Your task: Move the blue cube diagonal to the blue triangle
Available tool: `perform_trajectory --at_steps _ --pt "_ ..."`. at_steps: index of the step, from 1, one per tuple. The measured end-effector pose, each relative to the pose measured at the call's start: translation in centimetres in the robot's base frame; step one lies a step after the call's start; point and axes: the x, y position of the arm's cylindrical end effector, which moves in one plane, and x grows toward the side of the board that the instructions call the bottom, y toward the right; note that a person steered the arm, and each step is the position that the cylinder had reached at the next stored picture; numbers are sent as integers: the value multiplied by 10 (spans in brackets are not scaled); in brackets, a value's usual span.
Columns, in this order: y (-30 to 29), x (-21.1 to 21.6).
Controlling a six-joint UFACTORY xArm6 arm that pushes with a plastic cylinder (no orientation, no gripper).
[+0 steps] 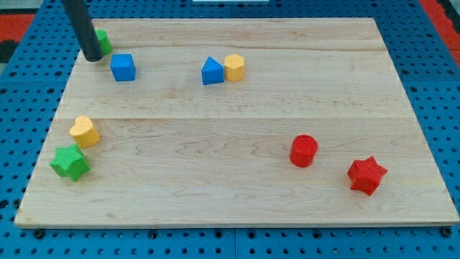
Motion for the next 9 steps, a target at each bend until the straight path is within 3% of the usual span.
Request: perform_trajectory --at_steps 3,7,9 --pt "31 -44" --pt "59 70" --pt "107 66"
